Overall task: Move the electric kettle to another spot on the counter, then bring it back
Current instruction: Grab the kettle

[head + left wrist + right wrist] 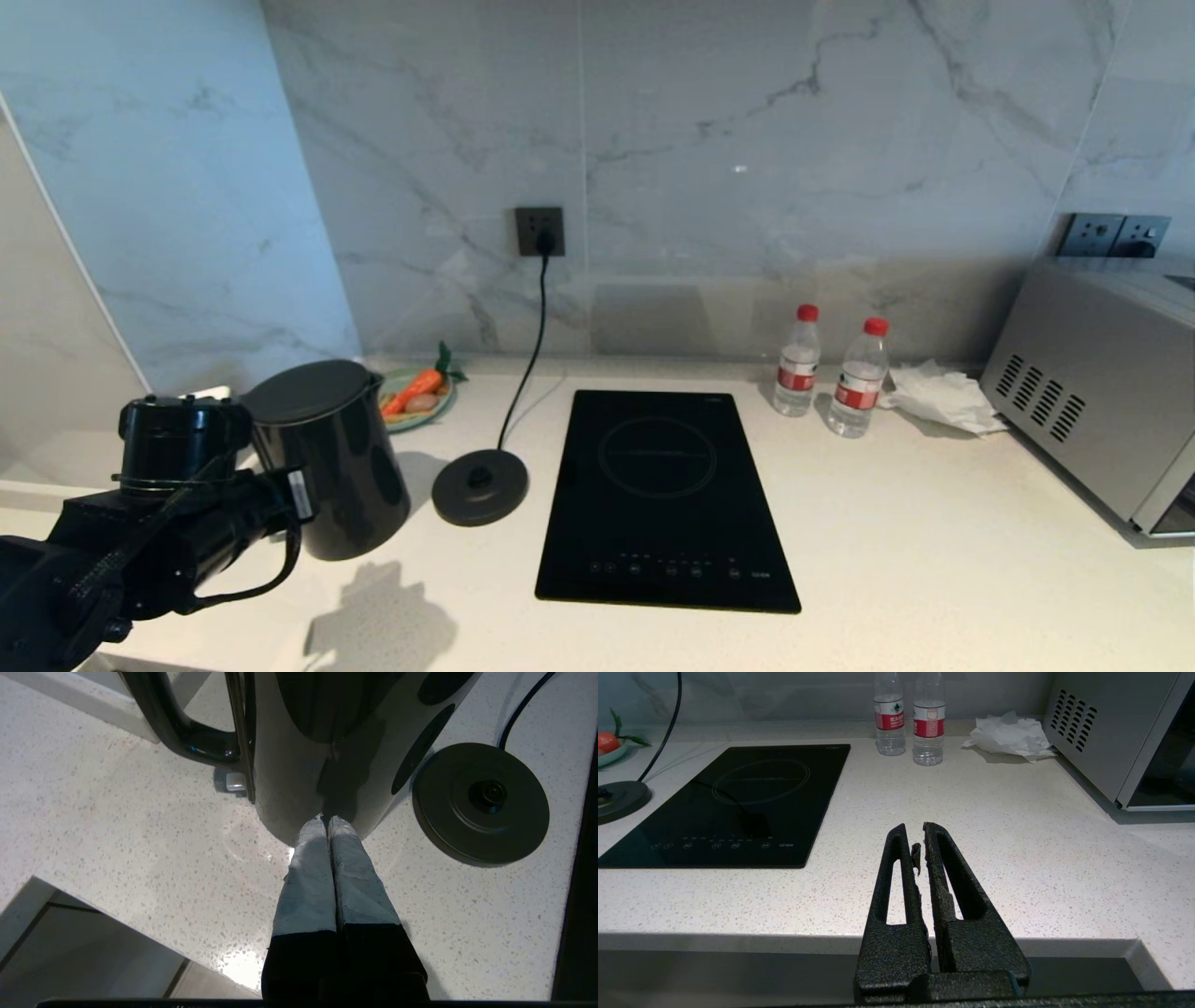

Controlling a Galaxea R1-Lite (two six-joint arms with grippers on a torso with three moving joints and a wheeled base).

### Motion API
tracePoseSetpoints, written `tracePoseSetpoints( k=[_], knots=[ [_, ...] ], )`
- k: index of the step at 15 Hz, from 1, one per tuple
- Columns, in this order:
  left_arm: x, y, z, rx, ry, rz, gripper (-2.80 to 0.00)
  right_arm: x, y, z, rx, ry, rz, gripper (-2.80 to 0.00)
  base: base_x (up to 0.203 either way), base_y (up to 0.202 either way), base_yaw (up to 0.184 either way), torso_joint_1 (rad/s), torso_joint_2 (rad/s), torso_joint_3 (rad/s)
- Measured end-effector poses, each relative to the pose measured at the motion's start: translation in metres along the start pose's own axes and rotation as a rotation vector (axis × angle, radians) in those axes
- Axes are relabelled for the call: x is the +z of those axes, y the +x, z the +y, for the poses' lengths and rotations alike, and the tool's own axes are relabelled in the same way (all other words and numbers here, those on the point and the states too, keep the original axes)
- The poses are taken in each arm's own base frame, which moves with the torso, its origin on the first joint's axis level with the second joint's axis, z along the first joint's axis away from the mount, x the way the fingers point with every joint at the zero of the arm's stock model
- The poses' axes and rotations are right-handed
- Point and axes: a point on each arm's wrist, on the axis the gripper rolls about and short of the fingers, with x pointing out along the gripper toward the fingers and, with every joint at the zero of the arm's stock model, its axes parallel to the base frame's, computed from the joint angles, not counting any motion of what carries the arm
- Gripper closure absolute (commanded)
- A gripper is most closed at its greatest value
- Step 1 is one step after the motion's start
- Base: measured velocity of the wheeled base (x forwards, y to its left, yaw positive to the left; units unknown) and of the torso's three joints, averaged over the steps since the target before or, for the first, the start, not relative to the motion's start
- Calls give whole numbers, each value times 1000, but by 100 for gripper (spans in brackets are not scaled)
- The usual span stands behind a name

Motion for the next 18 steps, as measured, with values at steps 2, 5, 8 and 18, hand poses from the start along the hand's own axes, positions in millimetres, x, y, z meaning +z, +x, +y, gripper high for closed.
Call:
tracePoseSetpoints(
  k=[2, 5, 8, 18],
  knots=[
    [2, 9, 1, -2, 13, -41, -280, 0, 0, 0, 0, 0, 0, 0, 0, 0, 0, 0, 0, 0],
    [-3, 22, 4, 7, 38, -96, -280, 0, 0, 0, 0, 0, 0, 0, 0, 0, 0, 0, 0, 0],
    [-8, 20, 12, 18, 53, -81, -280, 0, 0, 0, 0, 0, 0, 0, 0, 0, 0, 0, 0, 0],
    [4, 25, 46, 24, 50, -88, -280, 0, 0, 0, 0, 0, 0, 0, 0, 0, 0, 0, 0, 0]
  ],
)
